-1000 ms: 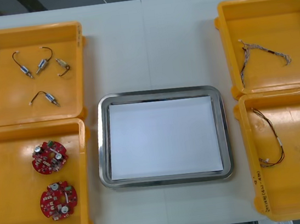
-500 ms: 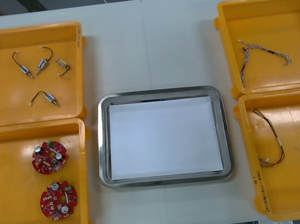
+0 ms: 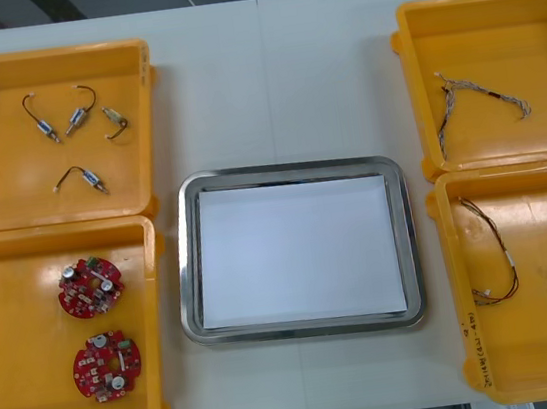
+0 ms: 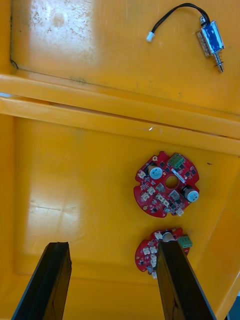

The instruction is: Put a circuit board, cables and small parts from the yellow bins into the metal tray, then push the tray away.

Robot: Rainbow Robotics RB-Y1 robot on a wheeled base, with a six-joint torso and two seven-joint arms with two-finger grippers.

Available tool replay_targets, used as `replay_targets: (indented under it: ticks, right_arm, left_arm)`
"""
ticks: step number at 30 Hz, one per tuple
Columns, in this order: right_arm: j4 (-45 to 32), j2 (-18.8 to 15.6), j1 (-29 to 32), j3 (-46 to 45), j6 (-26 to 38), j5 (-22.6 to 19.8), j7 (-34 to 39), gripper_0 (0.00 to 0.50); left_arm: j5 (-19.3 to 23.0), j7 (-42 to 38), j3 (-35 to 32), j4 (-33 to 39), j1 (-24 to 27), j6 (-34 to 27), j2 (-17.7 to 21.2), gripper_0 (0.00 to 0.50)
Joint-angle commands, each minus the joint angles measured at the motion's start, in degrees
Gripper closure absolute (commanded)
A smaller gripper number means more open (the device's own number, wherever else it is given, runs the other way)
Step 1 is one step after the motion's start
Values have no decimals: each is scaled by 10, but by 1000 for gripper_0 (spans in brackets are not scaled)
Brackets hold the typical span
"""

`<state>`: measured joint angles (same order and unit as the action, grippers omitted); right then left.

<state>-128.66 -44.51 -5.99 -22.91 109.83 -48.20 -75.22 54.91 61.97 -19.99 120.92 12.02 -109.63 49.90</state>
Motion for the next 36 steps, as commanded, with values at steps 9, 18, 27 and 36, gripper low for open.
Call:
replay_targets:
  ticks: [9, 18, 27, 36]
  right_arm:
    - [-4, -24, 7, -12, 2, 0, -7, 0]
    - [-4, -24, 7, -12, 2, 0, -7, 0]
    - [-14, -28, 9, -10, 2, 3, -4, 0]
    - [-3, -23, 13, -10, 2, 21, -2, 0]
  left_arm:
    - [5, 40, -17, 16, -7, -4, 27, 0]
    - [5, 7, -1, 10, -22, -4, 19, 0]
    - [0, 2, 22, 12, -24, -4, 28, 0]
    - [12, 12, 22, 13, -24, -4, 28, 0]
